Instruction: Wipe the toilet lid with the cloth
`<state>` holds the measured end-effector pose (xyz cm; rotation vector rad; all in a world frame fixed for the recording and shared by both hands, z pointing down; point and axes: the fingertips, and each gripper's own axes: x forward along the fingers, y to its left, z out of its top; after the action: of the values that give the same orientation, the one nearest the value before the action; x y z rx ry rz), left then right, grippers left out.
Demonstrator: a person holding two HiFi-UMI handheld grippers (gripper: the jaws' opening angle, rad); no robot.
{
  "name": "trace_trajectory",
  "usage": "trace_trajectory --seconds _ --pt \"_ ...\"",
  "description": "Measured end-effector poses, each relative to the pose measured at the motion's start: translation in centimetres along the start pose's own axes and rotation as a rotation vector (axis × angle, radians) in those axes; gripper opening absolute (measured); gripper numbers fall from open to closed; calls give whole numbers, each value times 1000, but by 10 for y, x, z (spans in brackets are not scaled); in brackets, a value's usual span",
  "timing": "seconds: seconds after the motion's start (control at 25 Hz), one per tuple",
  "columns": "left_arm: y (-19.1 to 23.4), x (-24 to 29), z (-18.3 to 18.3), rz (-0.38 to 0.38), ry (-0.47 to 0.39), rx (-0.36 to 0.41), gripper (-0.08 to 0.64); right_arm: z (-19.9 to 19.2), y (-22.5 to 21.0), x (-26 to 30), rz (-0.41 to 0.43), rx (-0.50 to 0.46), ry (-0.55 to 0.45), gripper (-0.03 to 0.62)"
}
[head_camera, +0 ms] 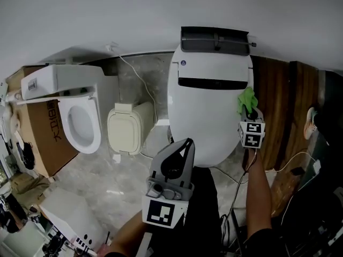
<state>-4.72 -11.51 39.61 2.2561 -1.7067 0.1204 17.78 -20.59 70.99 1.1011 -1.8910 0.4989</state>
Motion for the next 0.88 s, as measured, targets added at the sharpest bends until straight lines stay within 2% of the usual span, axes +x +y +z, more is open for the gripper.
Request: trace_trajectory --seconds 0.2,0.48,0.88 --pt "11 8 -14 -4 -1 -3 8 -3 4 30 78 35 -13 37" --pt "27 -1 -24 20 -6 -29 8 6 27 39 182 106 -51 37" --pt "53 -27 -27 77 -23 -48 8 37 116 50 273 2 -73 37"
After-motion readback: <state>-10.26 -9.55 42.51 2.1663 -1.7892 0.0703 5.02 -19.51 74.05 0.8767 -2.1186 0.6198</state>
